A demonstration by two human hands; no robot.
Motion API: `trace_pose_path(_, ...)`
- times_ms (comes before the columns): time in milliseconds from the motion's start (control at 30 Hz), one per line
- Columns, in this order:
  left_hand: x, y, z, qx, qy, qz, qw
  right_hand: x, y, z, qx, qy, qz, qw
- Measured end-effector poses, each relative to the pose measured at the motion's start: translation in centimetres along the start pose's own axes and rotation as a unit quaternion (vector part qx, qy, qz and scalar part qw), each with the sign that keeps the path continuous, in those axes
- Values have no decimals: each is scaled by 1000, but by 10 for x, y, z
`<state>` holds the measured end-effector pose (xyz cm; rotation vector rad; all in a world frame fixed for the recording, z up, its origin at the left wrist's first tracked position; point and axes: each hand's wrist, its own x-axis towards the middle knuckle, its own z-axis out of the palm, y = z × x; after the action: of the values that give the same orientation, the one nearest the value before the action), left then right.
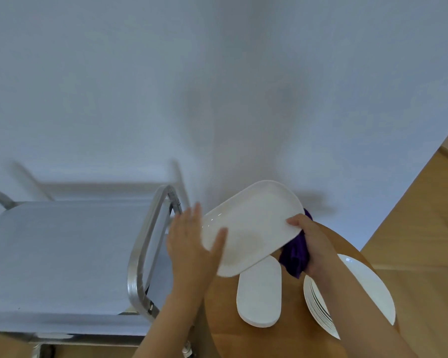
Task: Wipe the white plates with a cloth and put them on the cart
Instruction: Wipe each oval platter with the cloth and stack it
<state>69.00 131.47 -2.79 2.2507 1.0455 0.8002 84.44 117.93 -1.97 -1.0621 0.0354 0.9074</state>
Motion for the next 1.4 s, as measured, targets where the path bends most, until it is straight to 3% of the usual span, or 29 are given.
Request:
trace_pose_path(33,3,-1,-4,-124,-17,-116,985,-1,-3,-2,8,-10,7,1000)
trace_pose_path(67,6,0,-8,-269,-60,-221,935,-2,-4,-3,11,-16,16,1000)
trace_pose_path(100,7,-1,-10,-404,-109,-294,859,-3,-4,-2,8,-17,23,1000)
trace_pose_path(133,8,-3,-11,-500,-138,-325,791,-3,-3,-2,-1,-18,29,999)
trace_pose_path(167,8,-6,-12,-557,-150,-329,748,-3,-3,0,-15,-18,31,999)
trace_pose_path(200,8,-8,-13,-584,-153,-322,730,-1,-2,0,-28,-14,25,999)
trace_pose_path(267,7,-11,-13,-595,-139,-304,731,4,-5,1,-53,28,-6,998)
trace_pose_path(333,7,-15,-14,-589,-125,-288,745,12,-9,-3,-64,129,-44,989)
trace_pose_path(433,5,-12,-12,-555,-129,-265,778,17,-10,-3,-132,204,-161,957)
trace_pose_path(533,-2,3,-5,-545,-139,-262,784,15,4,12,-342,144,-291,882)
trace_pose_path(667,-14,19,11,-532,-118,-235,805,11,39,32,-552,157,-374,728)
trace_pose_path(900,0,18,15,-493,-90,-210,840,-2,59,61,-592,65,-415,688)
trace_pose_path(1100,9,3,12,-532,-67,-270,800,-21,84,61,-628,-49,-454,630)
trace_pose_path(1267,3,-18,22,-510,-84,-313,797,-13,89,37,-664,-63,-462,584)
trace_pose_path(1400,1,-39,26,-466,-104,-339,811,11,92,11,-684,-16,-443,580)
